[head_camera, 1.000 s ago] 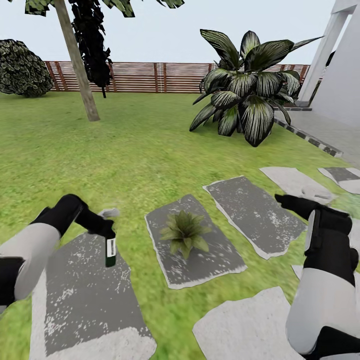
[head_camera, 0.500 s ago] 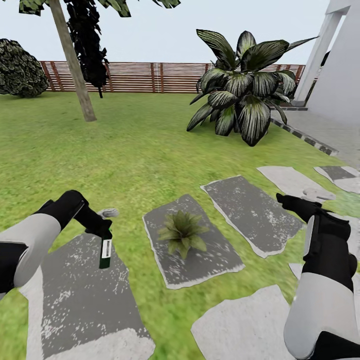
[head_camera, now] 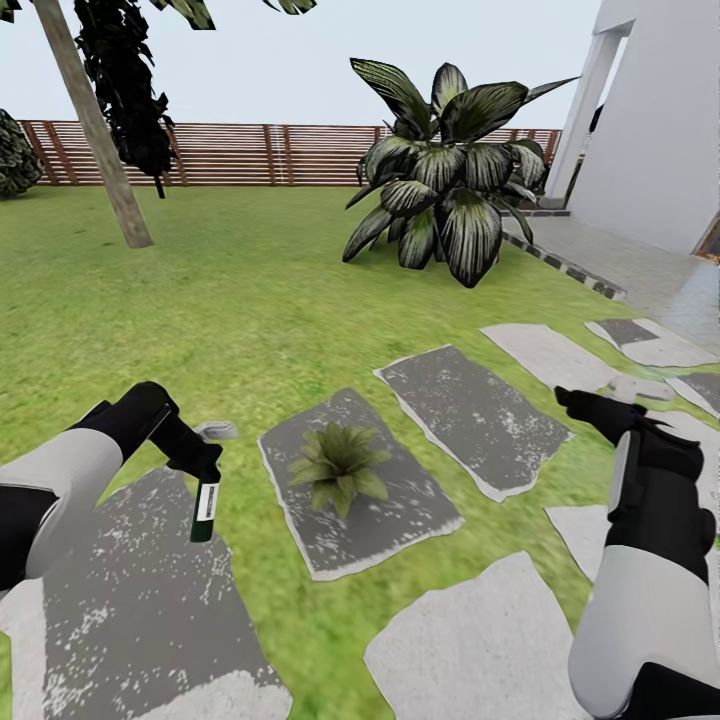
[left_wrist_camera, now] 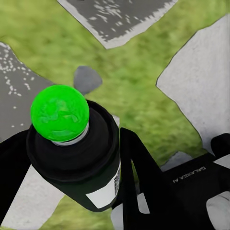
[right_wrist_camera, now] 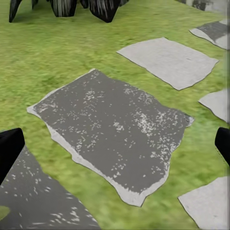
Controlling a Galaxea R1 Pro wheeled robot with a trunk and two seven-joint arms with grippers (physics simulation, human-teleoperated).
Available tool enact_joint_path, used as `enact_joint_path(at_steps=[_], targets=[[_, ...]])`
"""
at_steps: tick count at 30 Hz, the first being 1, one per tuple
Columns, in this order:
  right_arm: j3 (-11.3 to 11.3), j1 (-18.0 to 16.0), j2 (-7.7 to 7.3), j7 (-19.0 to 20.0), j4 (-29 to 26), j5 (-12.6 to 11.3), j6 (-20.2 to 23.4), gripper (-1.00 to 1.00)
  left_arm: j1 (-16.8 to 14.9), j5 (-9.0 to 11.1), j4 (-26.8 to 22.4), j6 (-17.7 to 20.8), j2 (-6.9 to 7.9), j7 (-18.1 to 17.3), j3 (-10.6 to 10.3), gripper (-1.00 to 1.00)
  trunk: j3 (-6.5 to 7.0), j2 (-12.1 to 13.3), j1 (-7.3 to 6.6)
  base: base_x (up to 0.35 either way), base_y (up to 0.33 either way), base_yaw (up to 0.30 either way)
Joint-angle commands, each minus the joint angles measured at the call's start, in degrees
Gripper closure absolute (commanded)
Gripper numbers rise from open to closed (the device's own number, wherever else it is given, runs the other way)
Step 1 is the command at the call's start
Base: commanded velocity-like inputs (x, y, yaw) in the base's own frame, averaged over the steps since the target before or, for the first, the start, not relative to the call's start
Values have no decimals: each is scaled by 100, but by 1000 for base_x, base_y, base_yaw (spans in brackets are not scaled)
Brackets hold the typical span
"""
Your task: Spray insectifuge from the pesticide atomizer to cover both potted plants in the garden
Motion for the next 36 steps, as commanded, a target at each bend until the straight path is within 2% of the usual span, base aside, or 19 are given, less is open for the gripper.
enact_joint_path(at_steps=[1, 6, 17, 32, 36], targets=[[-19, -5, -4, 52, -6, 61, 9, -100, -1, -60, -12, 33, -2, -55, 13, 100, -5, -2, -1, 0, 0, -19], [-29, -5, -9, 65, -5, 52, 0, -100, -1, -60, 15, 33, -5, -61, 15, 100, -5, -2, -1, 0, 0, -15], [-22, -5, -10, 68, -5, 60, -1, -100, 7, -53, 67, 41, -18, -94, 41, 100, -5, -2, -1, 0, 0, -236], [-21, -5, -10, 68, -5, 61, -1, -100, 4, -51, 109, 41, -14, -99, 44, 100, -5, -2, -1, 0, 0, -99], [-21, -5, -10, 69, -5, 61, 6, -100, 2, -51, 270, 41, -14, -99, 42, 100, -5, -2, -1, 0, 0, -238]])
